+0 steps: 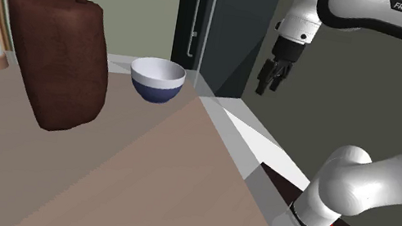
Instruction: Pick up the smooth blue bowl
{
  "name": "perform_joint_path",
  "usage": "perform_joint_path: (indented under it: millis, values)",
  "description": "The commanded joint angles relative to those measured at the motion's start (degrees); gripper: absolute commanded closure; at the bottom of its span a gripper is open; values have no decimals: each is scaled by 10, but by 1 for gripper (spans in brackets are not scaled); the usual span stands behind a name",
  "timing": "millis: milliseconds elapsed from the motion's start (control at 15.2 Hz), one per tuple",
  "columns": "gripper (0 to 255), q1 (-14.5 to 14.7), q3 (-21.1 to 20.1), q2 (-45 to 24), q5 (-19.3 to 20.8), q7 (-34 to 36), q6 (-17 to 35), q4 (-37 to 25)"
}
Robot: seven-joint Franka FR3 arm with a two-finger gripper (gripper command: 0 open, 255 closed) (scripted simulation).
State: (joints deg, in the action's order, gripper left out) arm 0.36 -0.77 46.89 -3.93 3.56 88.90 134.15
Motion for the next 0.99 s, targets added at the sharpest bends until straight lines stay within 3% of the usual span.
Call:
perform_joint_path:
  millis: [0, 924]
  values:
    - [0, 0, 0, 0, 0, 0, 0, 0]
    - [0, 26, -62, -270, -47, 59, 121, -186]
